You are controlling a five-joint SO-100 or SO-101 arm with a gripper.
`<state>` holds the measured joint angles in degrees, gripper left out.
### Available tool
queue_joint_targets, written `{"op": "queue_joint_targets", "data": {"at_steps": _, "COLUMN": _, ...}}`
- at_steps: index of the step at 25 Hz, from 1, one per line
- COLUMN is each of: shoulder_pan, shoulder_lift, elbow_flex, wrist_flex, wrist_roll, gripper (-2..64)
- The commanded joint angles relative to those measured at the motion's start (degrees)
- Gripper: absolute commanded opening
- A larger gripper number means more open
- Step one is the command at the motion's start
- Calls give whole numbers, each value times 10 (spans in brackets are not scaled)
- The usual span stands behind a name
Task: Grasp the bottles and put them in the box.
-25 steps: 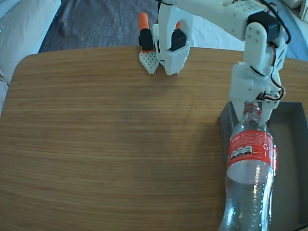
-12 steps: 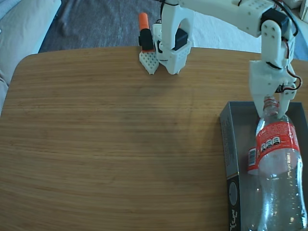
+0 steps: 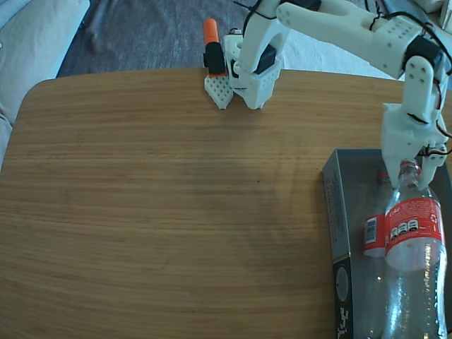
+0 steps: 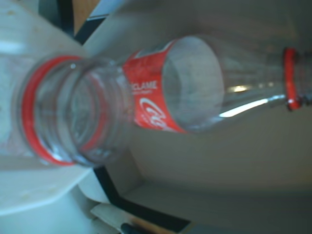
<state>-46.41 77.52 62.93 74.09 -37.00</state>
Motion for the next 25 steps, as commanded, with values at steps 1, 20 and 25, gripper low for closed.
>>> {"op": "queue_joint_targets", "data": {"at_steps": 1, "shoulder_pan": -18, "shoulder_lift": 6, "elbow_flex": -47, "wrist_flex": -3, "wrist_roll": 0, "gripper": 11}}
{"op": "queue_joint_targets", "data": {"at_steps": 20, "shoulder_pan": -99, "shoulder_lift": -16, "elbow_flex": -47, "wrist_flex": -33, "wrist_roll": -1, "gripper": 11}}
{"op": "queue_joint_targets", "data": {"at_steps": 25, "shoulder_pan": -99, "shoulder_lift": -40, "elbow_flex": -64, "wrist_flex": -33, "wrist_roll": -1, "gripper": 11}}
